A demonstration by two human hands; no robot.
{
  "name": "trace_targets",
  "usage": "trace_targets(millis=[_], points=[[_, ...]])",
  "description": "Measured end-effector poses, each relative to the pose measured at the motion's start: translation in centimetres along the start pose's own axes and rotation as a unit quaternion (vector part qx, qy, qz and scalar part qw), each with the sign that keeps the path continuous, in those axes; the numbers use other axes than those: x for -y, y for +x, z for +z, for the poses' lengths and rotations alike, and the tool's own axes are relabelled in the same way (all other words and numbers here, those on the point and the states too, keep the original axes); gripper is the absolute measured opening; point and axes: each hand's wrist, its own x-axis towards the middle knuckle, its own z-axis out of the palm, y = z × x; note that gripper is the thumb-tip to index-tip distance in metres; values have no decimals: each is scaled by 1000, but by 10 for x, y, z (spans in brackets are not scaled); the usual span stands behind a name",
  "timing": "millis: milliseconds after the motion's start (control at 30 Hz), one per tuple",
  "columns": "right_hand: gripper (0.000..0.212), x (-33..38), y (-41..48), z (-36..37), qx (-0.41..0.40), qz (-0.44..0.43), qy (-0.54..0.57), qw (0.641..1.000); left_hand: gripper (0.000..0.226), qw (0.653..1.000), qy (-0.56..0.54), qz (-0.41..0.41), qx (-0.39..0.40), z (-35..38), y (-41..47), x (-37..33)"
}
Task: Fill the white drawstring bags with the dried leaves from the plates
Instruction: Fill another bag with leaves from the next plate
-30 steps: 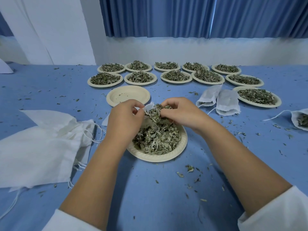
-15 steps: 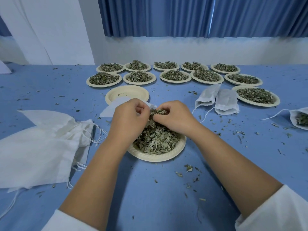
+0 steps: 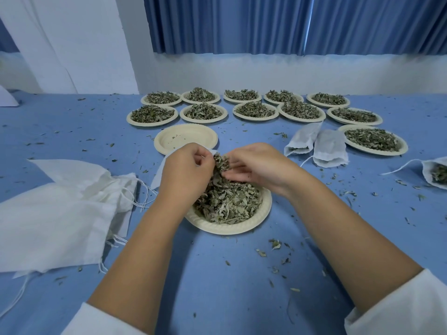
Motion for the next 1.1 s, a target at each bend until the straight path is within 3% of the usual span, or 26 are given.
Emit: trace_targets(millis=[100,400,567,633,767,967,1100], points=[[5,2,-1,-3,-1,11,69,998,18,998,-65,-26,-4,-2,2,-1],[7,-8,4,6,-25,10,74,997,15,968,-236,-67,60,-7,-2,-11],[8,-7,2,7,71,37,172,982,14,958,-261,-85,82,-7,-3,-14],[9,-8,2,8,72,35,195,978,15,961,-251,-88,82,-7,-3,-14],[11,-11,6,8,-3,32,166,986,12,972,-219,-58,62,-7,-3,-12],[8,-18,10,10,-116,13,-1,993,10,989,-109,33,94,0,-6,-8],[17,-17,11,10,-122,12,27,992,8,998,-18,51,39,2,-4,-3]])
